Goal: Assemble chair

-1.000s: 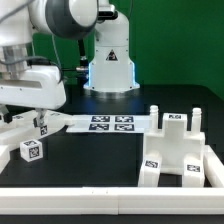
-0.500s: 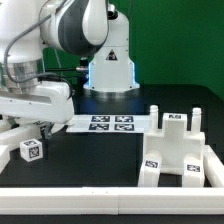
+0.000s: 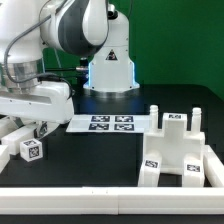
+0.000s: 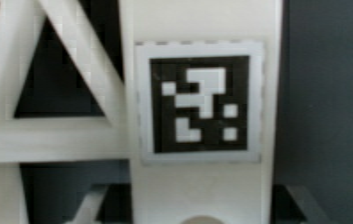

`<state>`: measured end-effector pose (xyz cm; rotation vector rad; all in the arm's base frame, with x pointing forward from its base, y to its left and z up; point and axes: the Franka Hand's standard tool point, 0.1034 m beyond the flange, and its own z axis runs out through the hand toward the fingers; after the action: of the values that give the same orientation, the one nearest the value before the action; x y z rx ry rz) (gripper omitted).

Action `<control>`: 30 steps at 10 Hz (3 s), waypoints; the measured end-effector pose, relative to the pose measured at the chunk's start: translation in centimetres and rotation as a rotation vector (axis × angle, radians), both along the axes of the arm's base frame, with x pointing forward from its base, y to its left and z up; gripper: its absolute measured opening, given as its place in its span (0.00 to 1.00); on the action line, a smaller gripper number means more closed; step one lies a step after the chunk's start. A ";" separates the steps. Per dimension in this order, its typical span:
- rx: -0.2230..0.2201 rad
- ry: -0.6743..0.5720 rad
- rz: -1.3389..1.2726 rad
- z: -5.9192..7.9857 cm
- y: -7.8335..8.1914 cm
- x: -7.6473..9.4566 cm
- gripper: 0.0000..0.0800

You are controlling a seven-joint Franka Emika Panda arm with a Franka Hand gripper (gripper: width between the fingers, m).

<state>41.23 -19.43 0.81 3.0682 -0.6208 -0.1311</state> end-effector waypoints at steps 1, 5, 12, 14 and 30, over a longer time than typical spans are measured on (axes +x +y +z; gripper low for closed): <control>-0.001 0.000 -0.001 0.0 0.0 0.0 0.35; 0.080 0.024 0.040 4.9 1.0 0.4 0.35; 0.101 -0.015 -0.081 11.3 12.6 7.8 0.35; 0.115 0.018 -0.082 11.3 12.8 7.2 0.35; 0.001 -0.005 0.154 14.4 29.8 14.9 0.36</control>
Offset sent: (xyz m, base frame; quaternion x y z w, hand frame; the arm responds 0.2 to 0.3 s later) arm -0.0223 -0.0163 0.0686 -0.0131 -0.0579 -0.0593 0.9965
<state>56.15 10.35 15.19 3.1033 -0.3827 -0.1218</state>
